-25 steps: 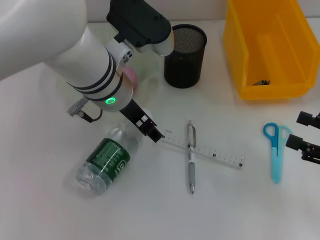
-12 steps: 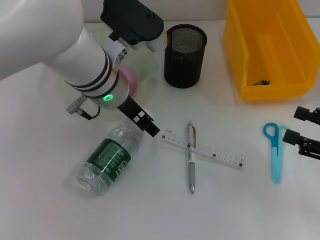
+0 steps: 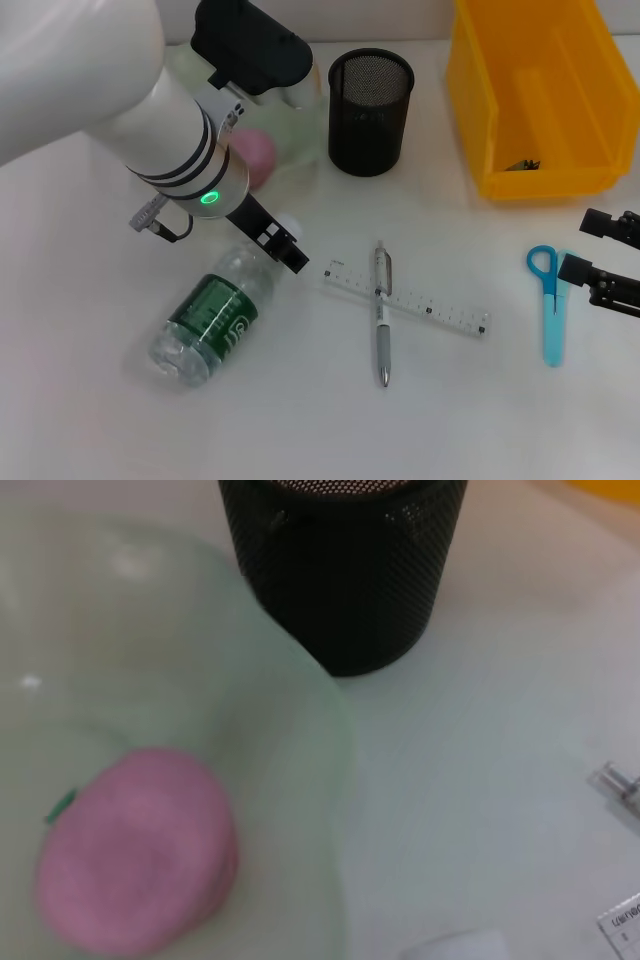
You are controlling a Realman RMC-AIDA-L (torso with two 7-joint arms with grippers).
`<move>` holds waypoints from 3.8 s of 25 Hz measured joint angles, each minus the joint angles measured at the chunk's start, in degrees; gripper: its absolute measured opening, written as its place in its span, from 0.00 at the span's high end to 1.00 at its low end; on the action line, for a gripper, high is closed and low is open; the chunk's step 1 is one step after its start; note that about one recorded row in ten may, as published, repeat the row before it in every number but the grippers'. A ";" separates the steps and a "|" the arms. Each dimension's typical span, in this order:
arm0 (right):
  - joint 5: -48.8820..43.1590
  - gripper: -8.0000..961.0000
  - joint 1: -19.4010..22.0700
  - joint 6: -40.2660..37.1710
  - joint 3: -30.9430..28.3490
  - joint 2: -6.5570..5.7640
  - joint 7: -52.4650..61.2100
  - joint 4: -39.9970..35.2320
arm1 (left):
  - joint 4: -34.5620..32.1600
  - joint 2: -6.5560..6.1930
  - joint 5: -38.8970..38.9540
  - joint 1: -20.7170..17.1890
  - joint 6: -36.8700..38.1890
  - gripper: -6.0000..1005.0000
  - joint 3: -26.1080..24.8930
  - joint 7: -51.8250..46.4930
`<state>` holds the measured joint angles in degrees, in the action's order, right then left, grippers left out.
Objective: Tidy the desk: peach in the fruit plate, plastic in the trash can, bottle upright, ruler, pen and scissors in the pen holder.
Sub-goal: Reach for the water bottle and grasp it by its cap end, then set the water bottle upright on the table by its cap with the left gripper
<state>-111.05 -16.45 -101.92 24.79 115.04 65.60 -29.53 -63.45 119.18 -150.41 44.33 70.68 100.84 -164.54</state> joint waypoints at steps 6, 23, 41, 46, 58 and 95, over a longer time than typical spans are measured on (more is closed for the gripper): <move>0.01 0.17 0.00 0.00 -0.07 0.02 0.02 0.00 | 0.20 0.00 0.02 -0.10 -0.74 0.18 -0.01 0.08; 0.05 0.17 -0.50 0.85 -0.13 0.18 0.01 0.00 | -0.28 0.00 -0.85 -1.23 -1.92 0.55 0.62 0.62; -0.01 0.17 -1.47 1.38 -0.03 0.86 -0.19 0.00 | -28.85 -0.57 14.47 -30.30 -10.16 0.55 -10.48 17.60; 0.03 0.17 -1.76 0.96 0.11 1.02 -0.06 0.00 | -27.79 -0.55 27.04 -35.51 -13.17 0.55 -14.03 27.97; -0.39 0.17 -3.04 -0.10 0.62 1.26 0.96 0.00 | -6.49 -0.70 68.72 -39.90 -4.18 0.55 -27.66 67.55; -0.43 0.17 -4.91 -0.65 0.61 3.86 -0.17 1.23 | 50.91 -0.35 81.93 -19.75 16.42 0.56 -45.08 126.13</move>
<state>-111.47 -21.36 -102.57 25.40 118.91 65.43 -28.30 -12.54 118.83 -68.48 24.58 87.10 55.76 -38.41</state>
